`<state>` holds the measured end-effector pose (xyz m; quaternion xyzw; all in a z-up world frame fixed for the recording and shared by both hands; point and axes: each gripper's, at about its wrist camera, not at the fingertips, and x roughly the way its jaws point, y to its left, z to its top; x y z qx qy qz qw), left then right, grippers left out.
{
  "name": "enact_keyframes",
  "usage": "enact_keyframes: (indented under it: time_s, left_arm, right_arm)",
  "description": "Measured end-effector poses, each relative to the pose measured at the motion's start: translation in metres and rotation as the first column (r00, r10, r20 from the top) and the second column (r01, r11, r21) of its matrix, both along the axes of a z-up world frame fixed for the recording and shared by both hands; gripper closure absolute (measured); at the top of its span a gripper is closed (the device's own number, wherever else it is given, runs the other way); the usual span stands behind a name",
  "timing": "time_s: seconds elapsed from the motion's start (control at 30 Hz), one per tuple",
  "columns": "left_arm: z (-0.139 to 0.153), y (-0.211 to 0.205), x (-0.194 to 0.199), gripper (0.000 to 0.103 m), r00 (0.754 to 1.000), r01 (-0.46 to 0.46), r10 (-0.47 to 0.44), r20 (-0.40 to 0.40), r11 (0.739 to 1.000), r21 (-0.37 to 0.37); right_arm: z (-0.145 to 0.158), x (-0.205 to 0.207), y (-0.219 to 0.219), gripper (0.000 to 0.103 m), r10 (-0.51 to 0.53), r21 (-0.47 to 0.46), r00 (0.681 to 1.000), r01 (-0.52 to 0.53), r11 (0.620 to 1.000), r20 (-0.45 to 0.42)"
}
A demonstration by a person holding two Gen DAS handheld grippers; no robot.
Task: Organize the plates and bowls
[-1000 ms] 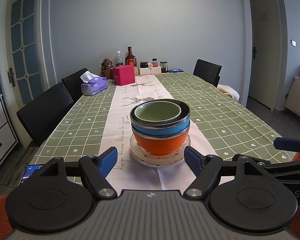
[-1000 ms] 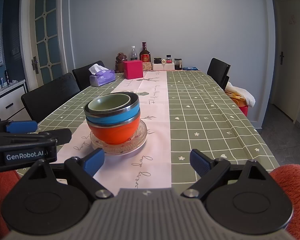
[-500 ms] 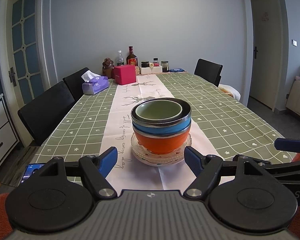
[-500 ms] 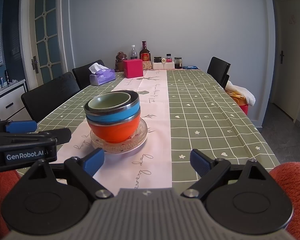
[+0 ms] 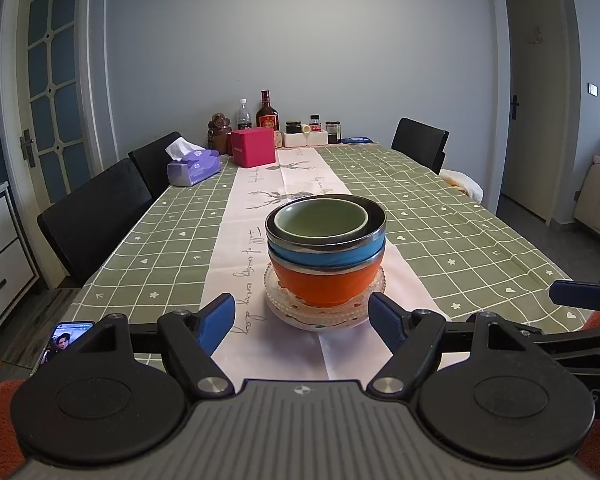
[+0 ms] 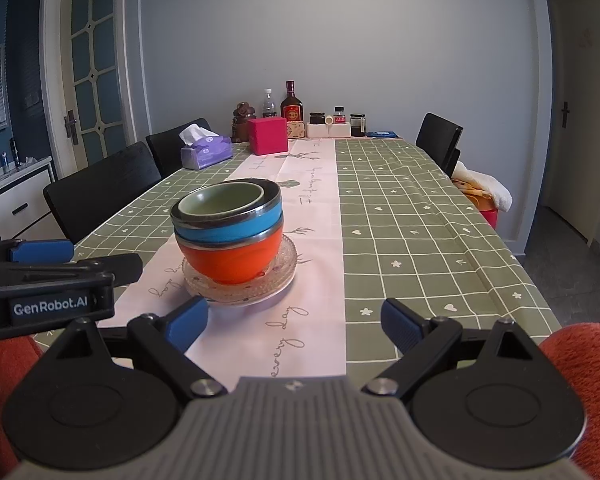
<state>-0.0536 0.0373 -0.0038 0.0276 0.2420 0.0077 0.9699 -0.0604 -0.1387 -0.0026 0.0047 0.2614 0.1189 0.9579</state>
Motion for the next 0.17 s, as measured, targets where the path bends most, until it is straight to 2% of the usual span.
enact_keyframes:
  time_s: [0.17]
  left_arm:
    - [-0.0001,0.0000,0.0000,0.014,1.000,-0.001,0.001,-0.001,1.000,-0.002]
  right_arm:
    - [0.0001,0.0002,0.0001,0.011,0.000,0.001,1.000,0.000,1.000,0.000]
